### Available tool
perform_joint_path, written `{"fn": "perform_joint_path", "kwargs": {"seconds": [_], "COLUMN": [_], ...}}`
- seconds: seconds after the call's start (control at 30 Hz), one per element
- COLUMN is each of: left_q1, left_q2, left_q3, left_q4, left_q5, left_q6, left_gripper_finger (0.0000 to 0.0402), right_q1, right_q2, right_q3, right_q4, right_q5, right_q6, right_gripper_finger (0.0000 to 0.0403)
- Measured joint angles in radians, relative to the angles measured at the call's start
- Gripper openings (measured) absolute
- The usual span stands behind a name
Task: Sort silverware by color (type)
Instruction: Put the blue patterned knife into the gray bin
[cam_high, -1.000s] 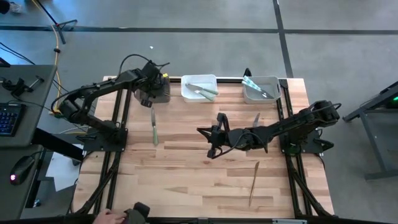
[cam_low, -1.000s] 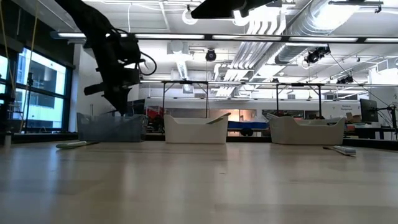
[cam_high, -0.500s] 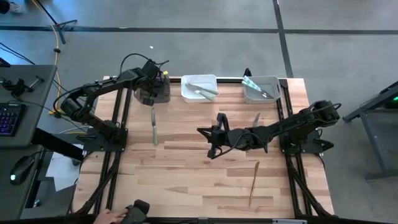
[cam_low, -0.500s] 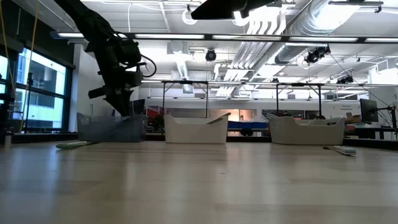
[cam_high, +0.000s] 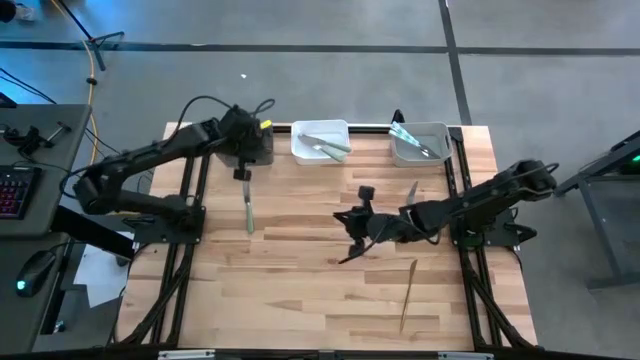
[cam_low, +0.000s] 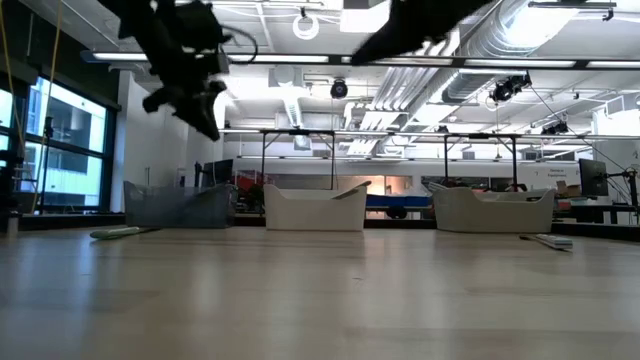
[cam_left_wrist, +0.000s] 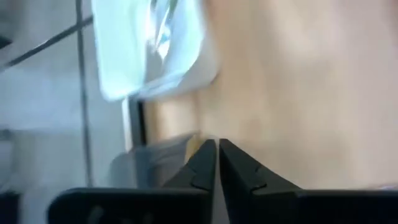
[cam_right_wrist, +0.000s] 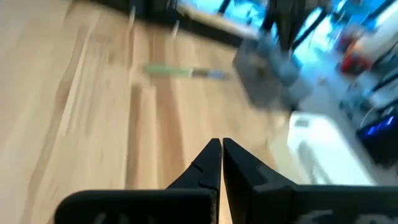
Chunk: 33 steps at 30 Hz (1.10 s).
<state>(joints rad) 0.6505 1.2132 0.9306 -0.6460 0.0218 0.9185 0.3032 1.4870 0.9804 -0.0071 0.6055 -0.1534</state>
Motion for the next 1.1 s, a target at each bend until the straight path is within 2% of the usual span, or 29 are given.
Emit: {"fn": "perform_joint_path", "kwargs": {"seconds": [0.1, 0.2, 0.4, 0.6, 0.8, 1.0, 1.1], "left_q1": [-0.112, -0.244, -0.466, -0.617, -0.692, -0.714, -0.722], "left_q2": [-0.041, -0.071, -0.070, -0.029, 0.045, 0.151, 0.206], "left_q3": [-0.002, -0.048, -0.200, -0.356, -0.456, -0.474, -0.474], "left_q4": [-0.004, 0.091, 0.432, 0.822, 1.083, 1.172, 1.210], "left_q5": [0.025, 0.025, 0.014, 0.013, -0.011, -0.020, -0.030], "left_q6": [-0.137, -0.228, -0.399, -0.557, -0.642, -0.683, -0.682], "left_gripper_finger": [0.0002, 0.0001, 0.0000, 0.0000, 0.0000, 0.0000, 0.0000], "right_q1": [0.027, 0.058, 0.111, 0.153, 0.193, 0.189, 0.163], "right_q2": [-0.040, -0.063, -0.077, -0.078, -0.078, -0.079, -0.079], "right_q3": [0.000, 0.000, 0.000, 0.000, 0.000, -0.018, -0.039], "right_q4": [-0.187, -0.353, -0.614, -0.798, -0.974, -1.032, -1.028], "right_q5": [-0.001, -0.001, -0.050, -0.138, -0.227, -0.319, -0.331], "right_q6": [0.136, 0.269, 0.487, 0.669, 0.736, 0.641, 0.579], "right_gripper_finger": [0.0000, 0.0000, 0.0000, 0.0000, 0.0022, 0.0093, 0.0127]}}
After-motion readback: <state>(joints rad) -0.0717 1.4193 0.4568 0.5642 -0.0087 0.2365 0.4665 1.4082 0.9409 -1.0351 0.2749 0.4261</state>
